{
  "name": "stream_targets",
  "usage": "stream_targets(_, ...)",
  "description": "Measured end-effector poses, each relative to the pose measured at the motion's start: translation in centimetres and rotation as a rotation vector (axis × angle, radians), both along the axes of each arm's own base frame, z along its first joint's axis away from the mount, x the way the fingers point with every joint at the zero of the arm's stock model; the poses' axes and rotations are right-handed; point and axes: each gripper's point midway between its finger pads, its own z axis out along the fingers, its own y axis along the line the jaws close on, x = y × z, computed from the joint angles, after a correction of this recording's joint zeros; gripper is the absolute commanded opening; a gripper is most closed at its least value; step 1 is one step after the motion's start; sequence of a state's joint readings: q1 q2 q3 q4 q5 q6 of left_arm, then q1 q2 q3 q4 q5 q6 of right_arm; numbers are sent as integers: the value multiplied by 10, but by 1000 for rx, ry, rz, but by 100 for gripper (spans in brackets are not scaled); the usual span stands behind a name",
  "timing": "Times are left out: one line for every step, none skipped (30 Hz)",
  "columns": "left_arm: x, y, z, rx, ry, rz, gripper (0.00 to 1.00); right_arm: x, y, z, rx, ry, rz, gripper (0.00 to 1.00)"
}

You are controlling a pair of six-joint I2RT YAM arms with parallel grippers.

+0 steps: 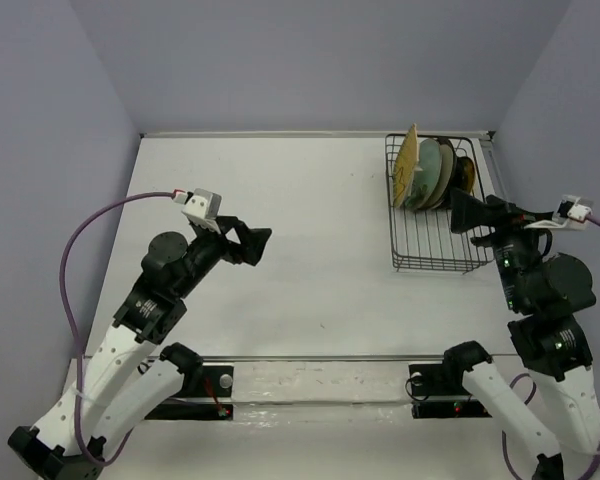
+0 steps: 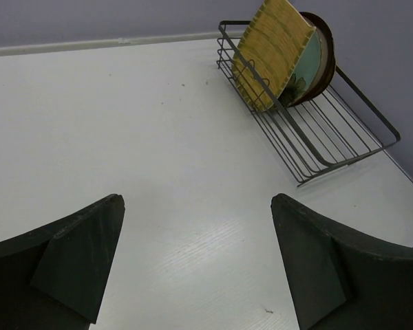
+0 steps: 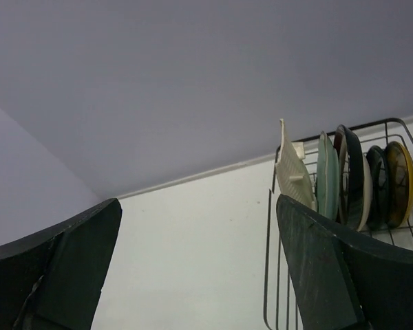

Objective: Load the plates into the dish rack

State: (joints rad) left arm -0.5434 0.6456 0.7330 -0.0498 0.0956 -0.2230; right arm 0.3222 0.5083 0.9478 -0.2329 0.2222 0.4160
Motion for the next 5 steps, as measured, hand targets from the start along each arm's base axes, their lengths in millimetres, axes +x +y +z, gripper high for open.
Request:
stream_targets(-1, 2, 4, -10, -11, 7, 99, -4, -1, 2, 3, -11, 4, 100)
stream_targets(-1, 3, 7, -17, -19, 10, 99, -9, 0, 6, 13, -36, 16, 100)
stream_targets(-2, 3, 8, -21, -23, 12, 99, -11, 1, 4, 15, -38, 23, 100)
stream_targets(-2, 4, 10, -26, -25, 15, 99, -11, 2, -2, 14, -29, 32, 100)
stream_targets(-2, 4, 10, -27, -25, 17, 99, -9, 5, -11, 10, -10, 40, 100)
